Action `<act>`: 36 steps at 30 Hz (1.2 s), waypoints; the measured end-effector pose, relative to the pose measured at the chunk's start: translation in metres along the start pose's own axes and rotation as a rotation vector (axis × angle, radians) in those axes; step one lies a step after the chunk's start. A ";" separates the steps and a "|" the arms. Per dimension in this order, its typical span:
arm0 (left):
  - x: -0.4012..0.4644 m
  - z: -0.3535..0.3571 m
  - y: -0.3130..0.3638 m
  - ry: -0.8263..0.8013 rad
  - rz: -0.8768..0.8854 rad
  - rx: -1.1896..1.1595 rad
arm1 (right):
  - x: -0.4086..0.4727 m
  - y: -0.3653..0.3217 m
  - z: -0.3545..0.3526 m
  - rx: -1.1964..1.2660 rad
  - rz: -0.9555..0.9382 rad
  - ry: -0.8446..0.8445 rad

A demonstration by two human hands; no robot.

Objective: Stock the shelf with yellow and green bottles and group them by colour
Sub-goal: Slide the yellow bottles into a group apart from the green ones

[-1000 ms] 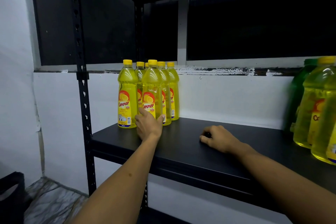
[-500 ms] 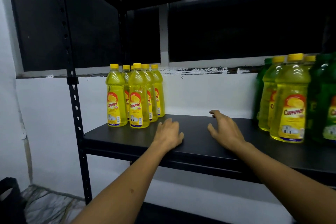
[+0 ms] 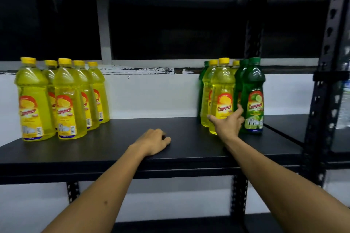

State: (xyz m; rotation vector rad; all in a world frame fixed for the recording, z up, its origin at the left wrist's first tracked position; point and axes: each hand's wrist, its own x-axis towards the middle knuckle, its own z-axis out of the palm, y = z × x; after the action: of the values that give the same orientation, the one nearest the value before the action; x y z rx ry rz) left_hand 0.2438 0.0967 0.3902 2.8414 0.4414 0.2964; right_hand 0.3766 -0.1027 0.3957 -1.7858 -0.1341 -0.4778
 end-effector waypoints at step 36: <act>-0.004 -0.009 -0.012 0.381 -0.171 -0.668 | -0.029 -0.011 0.034 -0.702 -0.632 -0.754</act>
State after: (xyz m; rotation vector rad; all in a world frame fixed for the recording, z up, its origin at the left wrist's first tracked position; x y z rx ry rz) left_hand 0.2351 0.1089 0.3943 2.0828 0.5311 0.7888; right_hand 0.3551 -0.0631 0.3880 -2.5398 -1.2048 -0.2696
